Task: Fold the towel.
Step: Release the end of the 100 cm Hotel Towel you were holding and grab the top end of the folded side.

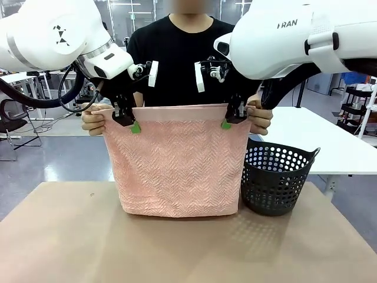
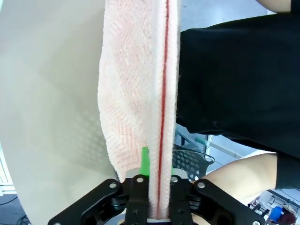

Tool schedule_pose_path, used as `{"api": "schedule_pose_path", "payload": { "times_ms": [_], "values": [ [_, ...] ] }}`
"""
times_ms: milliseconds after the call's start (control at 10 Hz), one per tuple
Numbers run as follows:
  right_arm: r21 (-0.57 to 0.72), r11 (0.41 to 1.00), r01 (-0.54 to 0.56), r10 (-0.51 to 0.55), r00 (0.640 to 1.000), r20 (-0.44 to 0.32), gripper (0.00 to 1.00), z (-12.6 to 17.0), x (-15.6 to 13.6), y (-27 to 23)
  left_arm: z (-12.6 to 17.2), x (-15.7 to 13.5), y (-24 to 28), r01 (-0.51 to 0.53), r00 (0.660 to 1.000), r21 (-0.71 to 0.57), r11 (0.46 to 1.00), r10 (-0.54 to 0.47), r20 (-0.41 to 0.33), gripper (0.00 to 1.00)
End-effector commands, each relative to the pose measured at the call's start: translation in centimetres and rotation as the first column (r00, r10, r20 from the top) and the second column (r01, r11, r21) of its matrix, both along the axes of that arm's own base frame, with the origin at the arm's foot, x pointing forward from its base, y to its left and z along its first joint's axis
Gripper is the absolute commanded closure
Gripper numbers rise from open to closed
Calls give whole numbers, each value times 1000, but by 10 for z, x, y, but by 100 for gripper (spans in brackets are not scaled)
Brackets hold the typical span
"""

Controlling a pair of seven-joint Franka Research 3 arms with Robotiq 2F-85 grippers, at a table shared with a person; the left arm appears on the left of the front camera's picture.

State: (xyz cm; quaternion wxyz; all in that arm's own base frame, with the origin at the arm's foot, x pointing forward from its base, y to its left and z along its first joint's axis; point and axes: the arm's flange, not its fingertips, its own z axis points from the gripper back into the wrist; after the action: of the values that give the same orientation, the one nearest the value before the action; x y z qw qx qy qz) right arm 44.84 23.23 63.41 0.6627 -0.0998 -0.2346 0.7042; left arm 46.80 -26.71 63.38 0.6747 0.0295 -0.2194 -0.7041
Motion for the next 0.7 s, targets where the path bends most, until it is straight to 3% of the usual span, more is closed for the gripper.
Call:
{"api": "schedule_pose_path", "payload": {
  "times_ms": [0,300,600],
  "values": [
    [-4,1000,2,-2,1000,-9,100,2,4,-1,1,0,9,27,999,-9,1000,-27,-27,100],
    [19,1000,18,-18,1000,-21,100,-2,11,-4,-2,3,13,6,999,-25,1000,-7,-42,100],
    [1,1000,0,0,1000,-1,98,0,1,1,-1,0,1,-2,1000,-2,1000,2,-11,100]
  ]
}}
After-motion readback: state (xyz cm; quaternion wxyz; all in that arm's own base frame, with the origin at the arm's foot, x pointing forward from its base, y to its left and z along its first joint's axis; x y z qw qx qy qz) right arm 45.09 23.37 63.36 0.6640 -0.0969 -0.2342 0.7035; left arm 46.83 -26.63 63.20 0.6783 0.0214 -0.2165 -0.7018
